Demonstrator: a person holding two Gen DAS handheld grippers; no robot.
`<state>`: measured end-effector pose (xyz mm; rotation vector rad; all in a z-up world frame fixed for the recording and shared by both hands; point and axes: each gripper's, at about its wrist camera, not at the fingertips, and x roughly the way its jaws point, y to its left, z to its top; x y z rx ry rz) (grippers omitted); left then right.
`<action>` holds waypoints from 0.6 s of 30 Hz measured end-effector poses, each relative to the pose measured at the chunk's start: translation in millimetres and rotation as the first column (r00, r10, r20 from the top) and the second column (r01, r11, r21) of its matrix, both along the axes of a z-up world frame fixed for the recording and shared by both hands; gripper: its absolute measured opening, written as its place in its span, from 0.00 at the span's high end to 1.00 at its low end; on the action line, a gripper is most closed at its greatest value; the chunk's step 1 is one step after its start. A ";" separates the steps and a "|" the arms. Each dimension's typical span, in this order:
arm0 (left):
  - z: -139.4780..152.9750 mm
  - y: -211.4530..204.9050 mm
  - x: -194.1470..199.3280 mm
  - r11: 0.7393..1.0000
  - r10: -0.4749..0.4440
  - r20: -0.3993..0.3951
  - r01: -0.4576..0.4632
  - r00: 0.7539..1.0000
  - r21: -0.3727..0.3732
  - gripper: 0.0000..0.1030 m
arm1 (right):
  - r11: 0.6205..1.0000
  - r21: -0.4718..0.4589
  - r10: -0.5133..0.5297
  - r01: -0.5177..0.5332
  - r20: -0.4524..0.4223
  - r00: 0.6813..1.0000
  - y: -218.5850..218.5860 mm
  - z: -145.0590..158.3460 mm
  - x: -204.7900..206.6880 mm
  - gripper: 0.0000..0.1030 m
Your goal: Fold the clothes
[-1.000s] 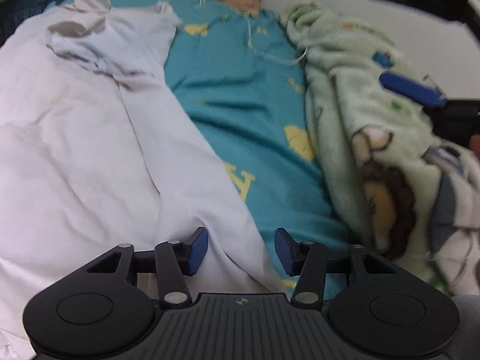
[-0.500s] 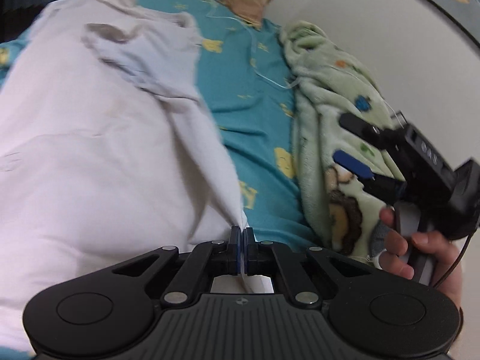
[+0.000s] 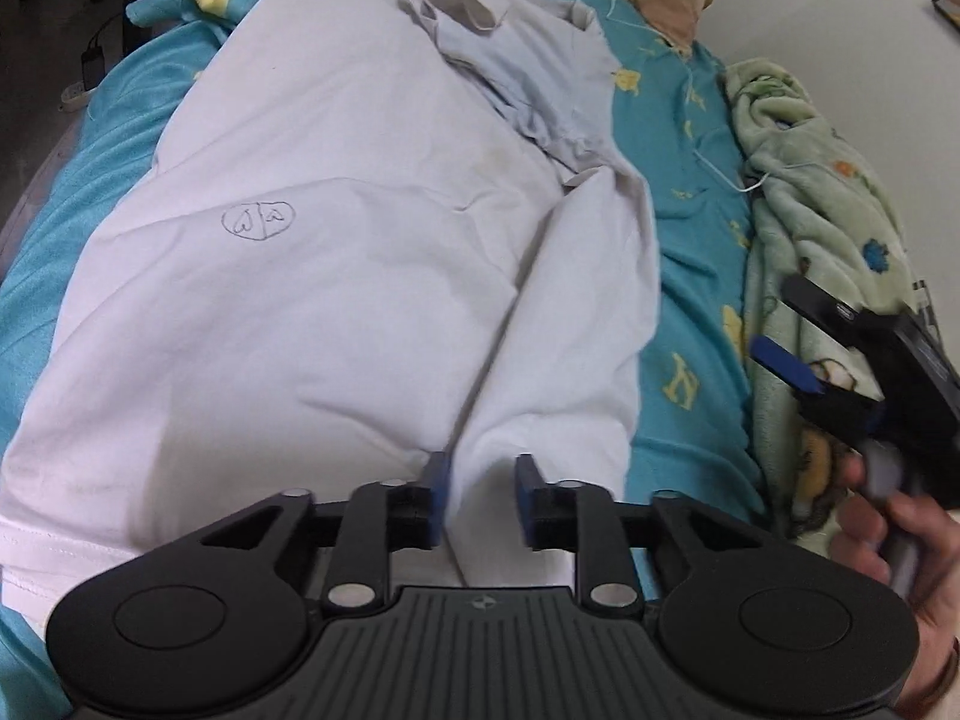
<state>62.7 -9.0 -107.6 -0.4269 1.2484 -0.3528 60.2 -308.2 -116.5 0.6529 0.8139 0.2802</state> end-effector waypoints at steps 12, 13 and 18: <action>28.5 47.2 14.8 0.971 0.229 0.139 -0.217 0.963 -0.098 0.54 | 0.994 -0.091 0.066 -0.066 -0.005 0.998 39.6 -17.8 11.2 0.27; 30.4 59.9 25.0 0.954 0.292 0.146 -0.276 0.945 -0.118 0.54 | 0.995 -0.079 0.068 -0.068 0.001 0.998 40.5 -15.9 8.2 0.27; 30.7 120.4 87.7 0.813 0.571 0.139 -0.533 0.809 -0.235 0.56 | 0.997 -0.017 0.072 -0.072 0.006 0.997 46.3 -13.4 -0.2 0.27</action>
